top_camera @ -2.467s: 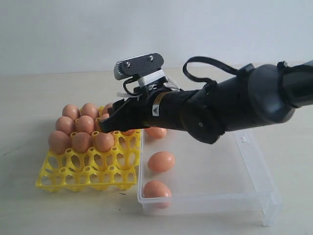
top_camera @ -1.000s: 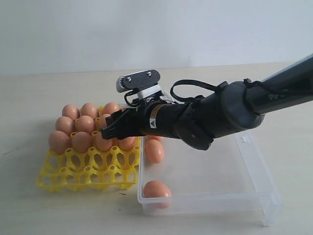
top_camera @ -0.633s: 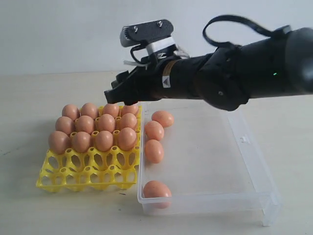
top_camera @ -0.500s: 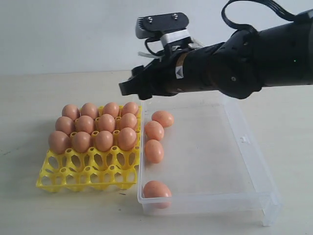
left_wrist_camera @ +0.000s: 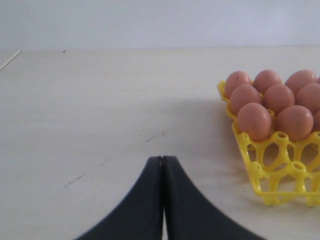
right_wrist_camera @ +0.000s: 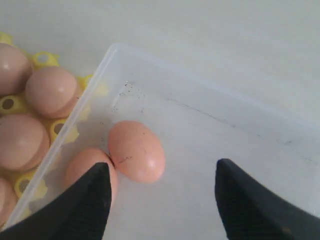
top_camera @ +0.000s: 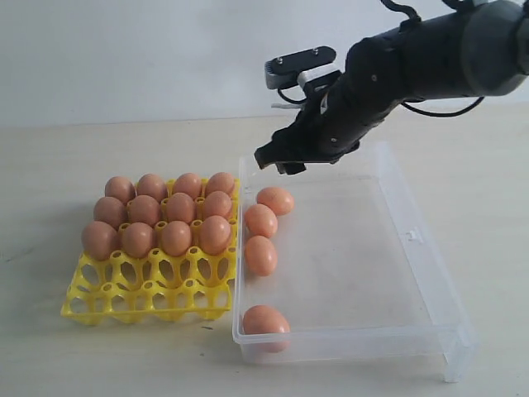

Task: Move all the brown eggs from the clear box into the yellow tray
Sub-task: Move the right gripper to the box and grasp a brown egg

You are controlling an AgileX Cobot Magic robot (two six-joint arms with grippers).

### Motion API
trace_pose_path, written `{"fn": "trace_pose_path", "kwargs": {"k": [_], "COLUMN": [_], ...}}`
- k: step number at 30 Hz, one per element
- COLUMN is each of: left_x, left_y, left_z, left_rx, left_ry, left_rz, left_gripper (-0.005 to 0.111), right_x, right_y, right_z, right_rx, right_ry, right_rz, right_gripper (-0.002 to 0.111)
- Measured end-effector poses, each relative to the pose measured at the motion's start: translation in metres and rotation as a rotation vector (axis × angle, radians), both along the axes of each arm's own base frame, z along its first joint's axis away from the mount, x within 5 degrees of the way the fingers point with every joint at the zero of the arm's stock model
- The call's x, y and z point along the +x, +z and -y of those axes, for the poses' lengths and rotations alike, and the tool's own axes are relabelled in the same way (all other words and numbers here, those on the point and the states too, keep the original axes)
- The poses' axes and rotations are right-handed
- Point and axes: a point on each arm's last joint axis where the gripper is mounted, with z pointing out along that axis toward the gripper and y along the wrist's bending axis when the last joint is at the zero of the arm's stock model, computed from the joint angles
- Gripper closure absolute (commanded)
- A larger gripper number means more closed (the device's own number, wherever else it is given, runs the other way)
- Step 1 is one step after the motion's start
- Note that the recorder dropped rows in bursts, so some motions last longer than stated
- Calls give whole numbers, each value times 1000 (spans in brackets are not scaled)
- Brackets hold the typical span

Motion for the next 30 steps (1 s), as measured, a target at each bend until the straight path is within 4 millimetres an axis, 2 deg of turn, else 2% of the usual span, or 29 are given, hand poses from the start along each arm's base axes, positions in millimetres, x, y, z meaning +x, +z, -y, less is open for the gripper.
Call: {"fn": "trace_pose_path", "kwargs": {"k": [9, 25, 27, 30], "left_x": [0, 0, 0, 0], "left_y": [0, 0, 0, 0], "left_z": [0, 0, 0, 0], "left_rx": [0, 0, 0, 0], "left_ry": [0, 0, 0, 0], "left_rz": [0, 0, 0, 0], "left_gripper": [107, 107, 107, 107], "right_x": [24, 38, 42, 45], "right_y": [-26, -69, -73, -79], "right_z": [-23, -31, -33, -36], "right_rx": [44, 11, 13, 4], "right_ry": [47, 67, 67, 69], "right_rz": [-85, -134, -130, -150], "right_gripper": [49, 49, 57, 74]}}
